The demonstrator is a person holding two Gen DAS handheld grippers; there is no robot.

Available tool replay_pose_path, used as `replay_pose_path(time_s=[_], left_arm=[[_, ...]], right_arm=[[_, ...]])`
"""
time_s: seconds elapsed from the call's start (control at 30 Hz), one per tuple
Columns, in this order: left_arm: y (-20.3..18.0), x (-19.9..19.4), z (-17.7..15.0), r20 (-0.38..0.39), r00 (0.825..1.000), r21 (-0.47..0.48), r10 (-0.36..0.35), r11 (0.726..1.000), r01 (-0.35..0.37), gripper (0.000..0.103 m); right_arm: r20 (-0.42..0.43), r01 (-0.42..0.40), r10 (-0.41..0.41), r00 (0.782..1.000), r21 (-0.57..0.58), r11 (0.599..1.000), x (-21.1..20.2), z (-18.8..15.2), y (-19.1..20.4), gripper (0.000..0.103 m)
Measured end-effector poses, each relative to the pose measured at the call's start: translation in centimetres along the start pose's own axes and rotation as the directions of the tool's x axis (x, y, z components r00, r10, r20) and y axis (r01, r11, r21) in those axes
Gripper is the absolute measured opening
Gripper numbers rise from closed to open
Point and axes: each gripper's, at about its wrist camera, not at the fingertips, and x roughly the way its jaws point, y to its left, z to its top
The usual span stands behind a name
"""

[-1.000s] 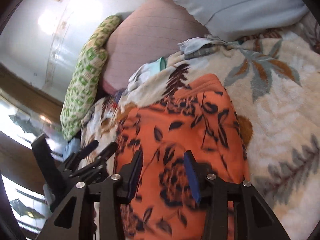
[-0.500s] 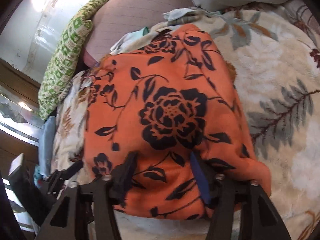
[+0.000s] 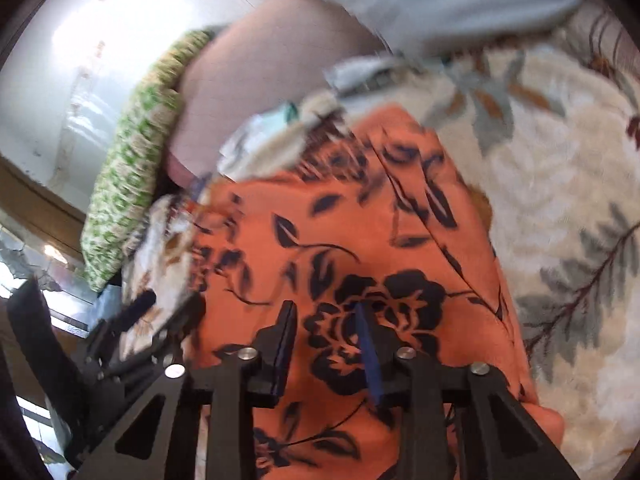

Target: Fold small clothes

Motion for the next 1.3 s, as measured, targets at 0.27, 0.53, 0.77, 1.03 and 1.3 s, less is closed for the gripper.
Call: replay_pose_path(time_s=[0.27,0.53,0.77,1.03,1.3], left_arm=[[1.1,-4.6,-2.4,0.034,0.999,-0.081,0.015,0.997,-0.012,0.084],[2.4,-14.7,-8.1,0.147,0.982,-0.190,0.120,0.977,-0.091,0.085],[3.4,-18.3,-9.6,0.220,0.968,-0.271,0.121,0.961,-0.059,0.086],[3.5,-17.9,-9.7,0.229,0.964,-0.264,0.138,0.961,-0.075,0.086],[4.0,-15.8,-10.1,0.201,0.974,-0.260,0.102,0.964,-0.047,0.086]], right_arm=[[0.001,-0.089,0.089,0.996,0.019,0.996,-2.7,-0.3,-1.1,0.017],[0.147,-0.126,0.134,0.980,-0.067,0.990,-11.0,-4.3,1.0,0.019],[0.194,-0.051,0.081,0.978,-0.155,0.987,-14.4,-9.7,1.9,0.020],[0.254,0.057,0.000,0.967,-0.221,0.974,-12.4,-9.5,3.1,0.020],[0.219,0.030,0.006,0.976,-0.164,0.986,-10.0,-7.7,2.2,0.020]])
